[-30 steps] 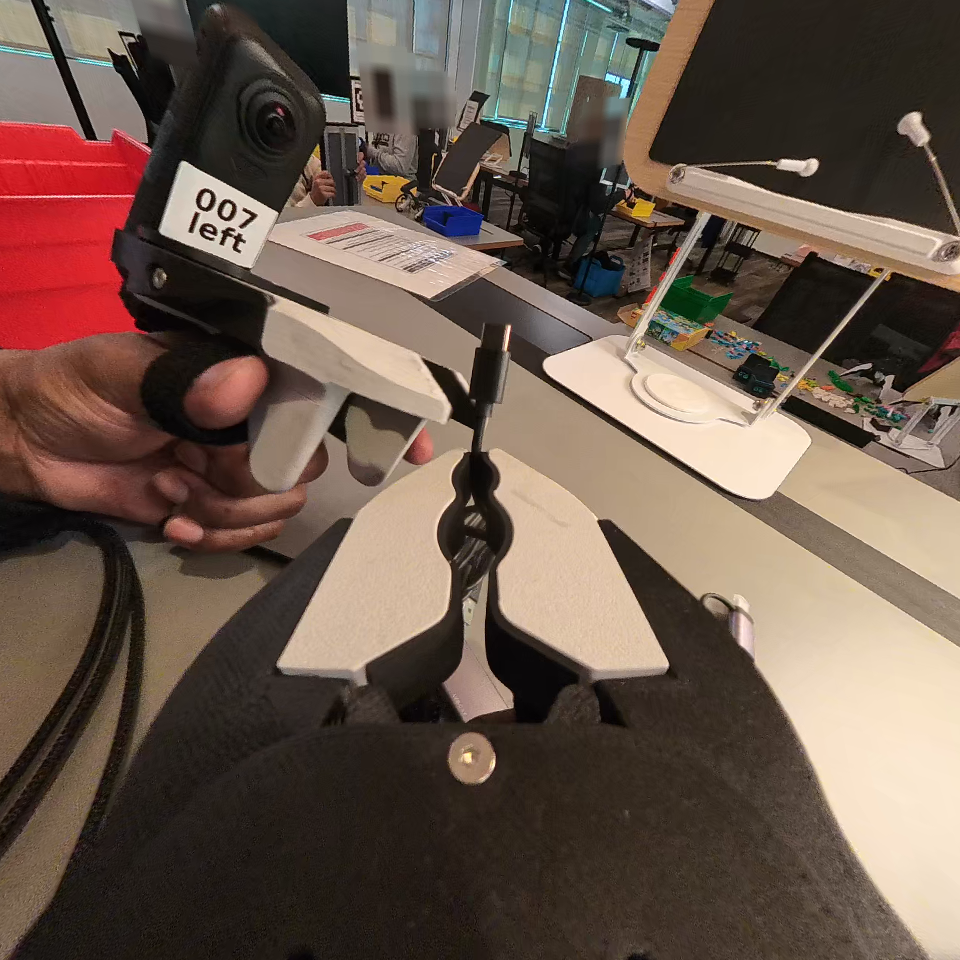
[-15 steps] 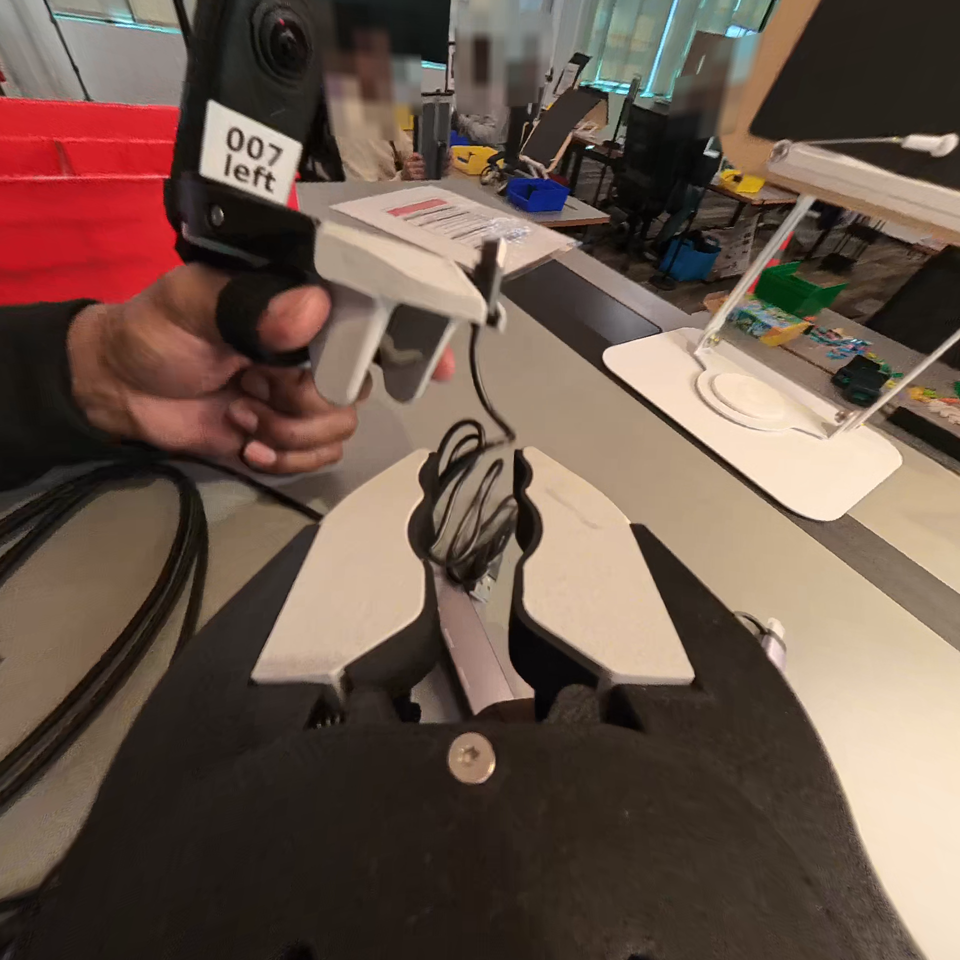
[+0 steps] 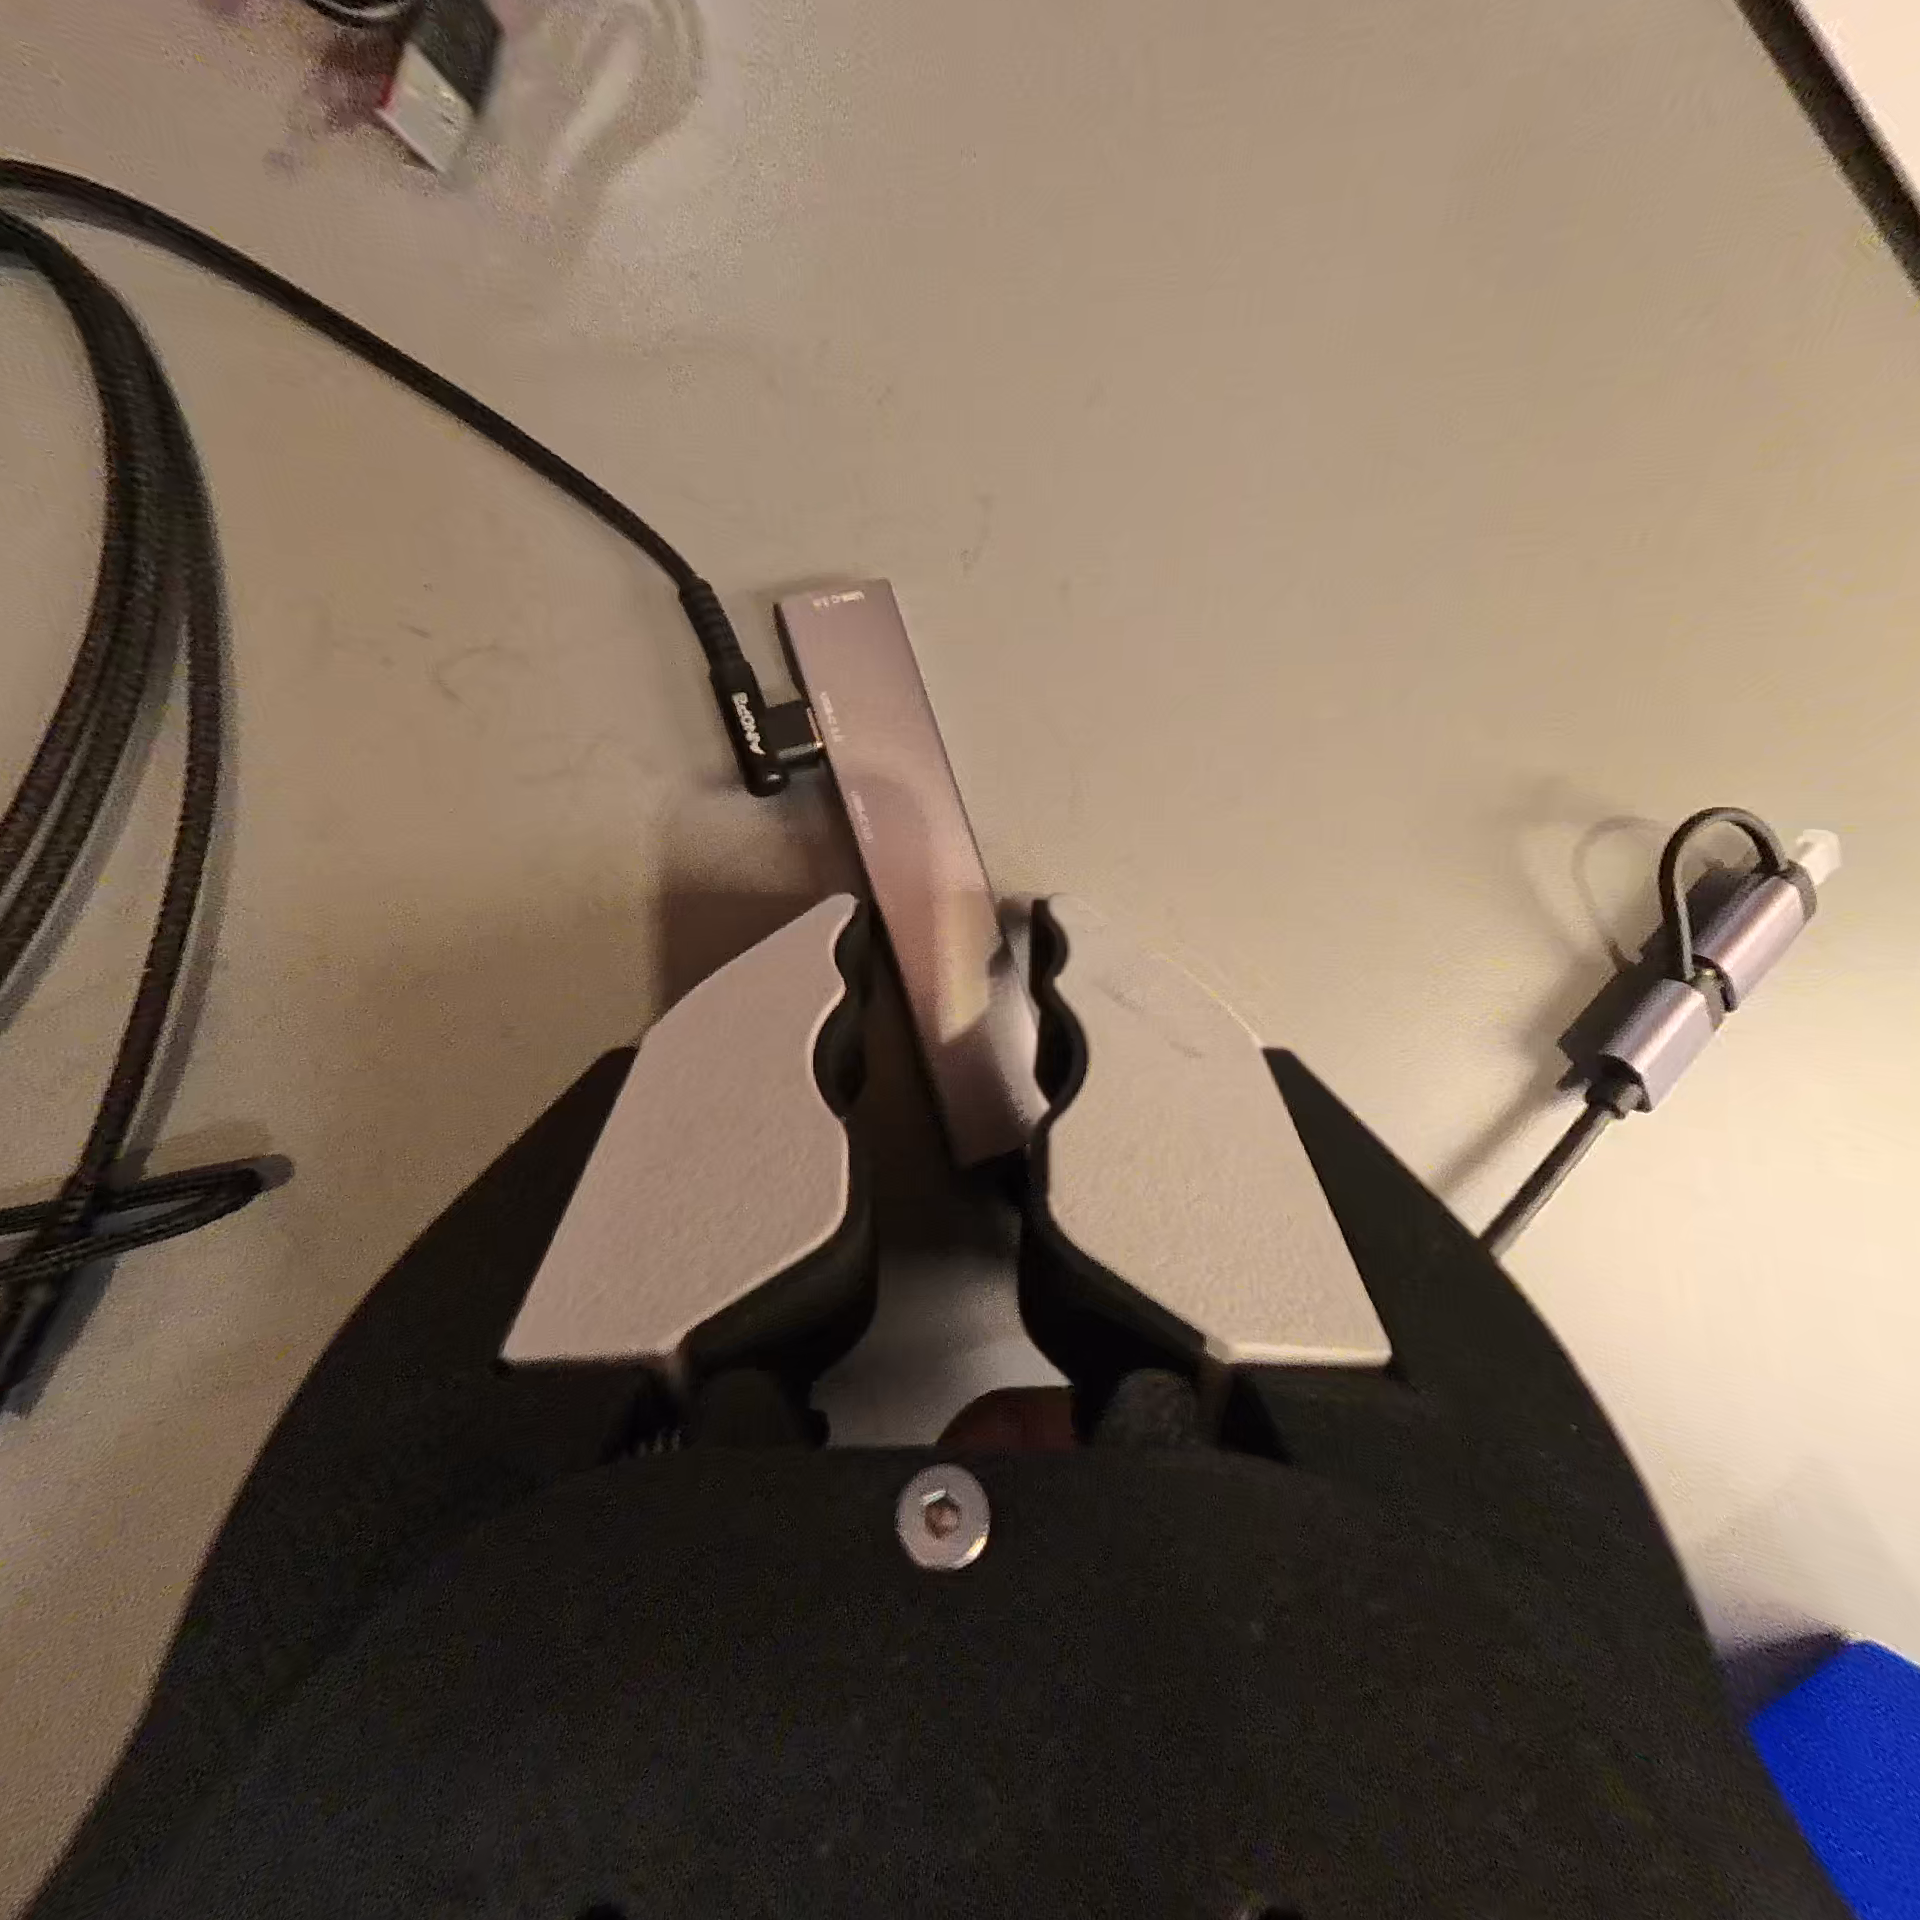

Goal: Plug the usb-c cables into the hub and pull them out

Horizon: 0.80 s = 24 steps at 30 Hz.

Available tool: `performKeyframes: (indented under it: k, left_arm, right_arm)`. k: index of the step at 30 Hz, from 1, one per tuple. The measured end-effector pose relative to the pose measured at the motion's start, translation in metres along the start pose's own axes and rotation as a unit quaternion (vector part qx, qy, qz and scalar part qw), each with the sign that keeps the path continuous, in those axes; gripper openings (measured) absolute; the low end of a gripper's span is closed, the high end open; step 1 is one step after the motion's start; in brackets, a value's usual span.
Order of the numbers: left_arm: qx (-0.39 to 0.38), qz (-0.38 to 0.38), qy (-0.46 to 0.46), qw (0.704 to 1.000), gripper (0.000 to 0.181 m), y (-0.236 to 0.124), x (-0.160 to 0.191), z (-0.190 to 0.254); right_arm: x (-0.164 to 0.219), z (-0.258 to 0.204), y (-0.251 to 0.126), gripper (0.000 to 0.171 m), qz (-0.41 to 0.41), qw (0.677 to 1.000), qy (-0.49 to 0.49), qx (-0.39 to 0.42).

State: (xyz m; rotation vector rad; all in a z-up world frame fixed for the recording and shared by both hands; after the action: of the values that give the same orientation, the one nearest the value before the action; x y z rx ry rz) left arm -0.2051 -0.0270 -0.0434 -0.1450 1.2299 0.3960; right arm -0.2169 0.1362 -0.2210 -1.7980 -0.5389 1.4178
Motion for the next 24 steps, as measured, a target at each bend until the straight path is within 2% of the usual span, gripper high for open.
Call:
performKeyframes:
  k: [4,7,12,14,18,22,24]
  left_arm:
    - [0.009,-0.167,-0.064,0.984,0.006,0.026,0.045,0.017]
    - [0.035,-0.266,-0.11,0.957,0.006,0.049,0.091,0.03]
    - [-0.025,-0.416,-0.107,0.903,0.006,0.057,0.165,0.017]
    - [-0.045,-0.434,-0.104,0.894,0.007,0.054,0.174,0.01]
    - [-0.057,-0.437,-0.11,0.891,0.007,0.054,0.177,0.004]
    - [-0.059,-0.443,-0.114,0.887,0.007,0.055,0.182,0.003]
    - [-0.061,-0.448,-0.114,0.885,0.007,0.055,0.184,0.003]
  right_arm:
    - [-0.004,0.005,0.003,0.023,0.009,1.0,0.019,0.016]
    - [-0.011,0.008,0.008,0.023,0.03,0.998,0.042,0.031]
    - [-0.026,-0.001,0.015,0.024,0.067,0.993,0.096,0.022]
    - [-0.028,-0.008,0.011,0.035,0.072,0.994,0.082,-0.006]
    - [-0.022,-0.002,-0.008,0.046,0.068,0.995,0.079,-0.009]
    - [-0.001,0.004,-0.014,0.047,0.012,0.998,0.061,0.007]
    - [0.01,0.003,-0.009,0.041,-0.023,0.999,0.039,0.012]
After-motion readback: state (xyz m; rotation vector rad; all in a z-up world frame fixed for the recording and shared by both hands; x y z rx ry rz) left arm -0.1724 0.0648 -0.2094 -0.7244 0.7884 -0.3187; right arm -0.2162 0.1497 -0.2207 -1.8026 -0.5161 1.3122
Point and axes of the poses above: each gripper's, where its closed fingertips meet, y out along the fingers, x out of its underside, z = x × y across the jaws, the point moved 2 cm from there along -y, back along the fingers, and after that the axes turned 9 degrees about -x, right-handed, at the moved point
